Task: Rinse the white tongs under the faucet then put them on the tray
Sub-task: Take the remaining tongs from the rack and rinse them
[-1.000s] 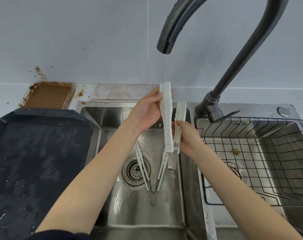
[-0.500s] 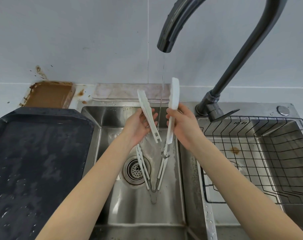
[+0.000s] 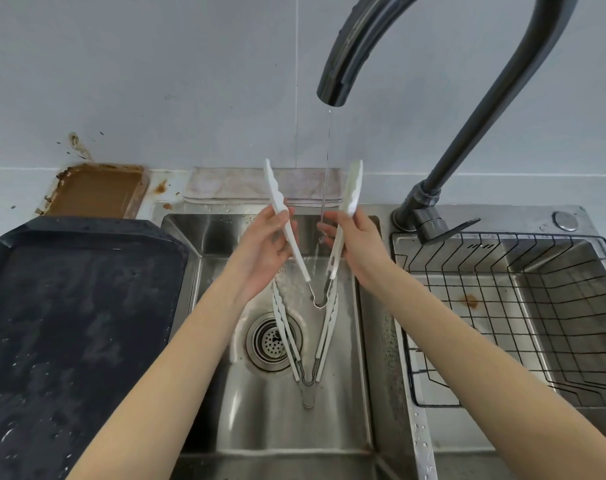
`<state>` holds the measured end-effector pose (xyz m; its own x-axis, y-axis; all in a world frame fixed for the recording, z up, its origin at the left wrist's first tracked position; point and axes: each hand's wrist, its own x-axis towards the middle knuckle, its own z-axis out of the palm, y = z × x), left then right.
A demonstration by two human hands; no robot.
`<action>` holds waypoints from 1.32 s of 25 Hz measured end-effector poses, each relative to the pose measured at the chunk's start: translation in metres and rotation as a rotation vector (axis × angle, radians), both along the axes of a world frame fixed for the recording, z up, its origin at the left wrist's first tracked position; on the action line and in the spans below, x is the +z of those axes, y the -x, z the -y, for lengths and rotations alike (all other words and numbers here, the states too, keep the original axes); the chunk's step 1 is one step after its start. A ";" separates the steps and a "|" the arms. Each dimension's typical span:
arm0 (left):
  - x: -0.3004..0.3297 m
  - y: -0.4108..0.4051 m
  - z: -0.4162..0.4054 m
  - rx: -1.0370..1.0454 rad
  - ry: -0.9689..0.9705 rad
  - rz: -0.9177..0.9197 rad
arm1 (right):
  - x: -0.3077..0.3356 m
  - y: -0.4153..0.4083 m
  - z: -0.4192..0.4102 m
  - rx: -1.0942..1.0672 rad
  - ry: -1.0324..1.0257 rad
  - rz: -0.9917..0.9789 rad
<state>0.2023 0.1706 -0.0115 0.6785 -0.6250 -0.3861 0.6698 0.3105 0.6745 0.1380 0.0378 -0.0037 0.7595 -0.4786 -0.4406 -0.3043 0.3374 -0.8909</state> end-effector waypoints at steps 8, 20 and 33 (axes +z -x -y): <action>0.005 -0.002 -0.027 0.004 -0.067 0.116 | -0.005 -0.006 -0.023 0.143 -0.209 0.003; -0.080 0.069 -0.033 0.052 -0.715 -0.109 | -0.093 0.065 -0.030 0.219 0.143 -0.514; -0.135 0.123 -0.039 -0.067 -1.189 0.085 | -0.156 0.101 -0.049 0.348 0.333 -0.855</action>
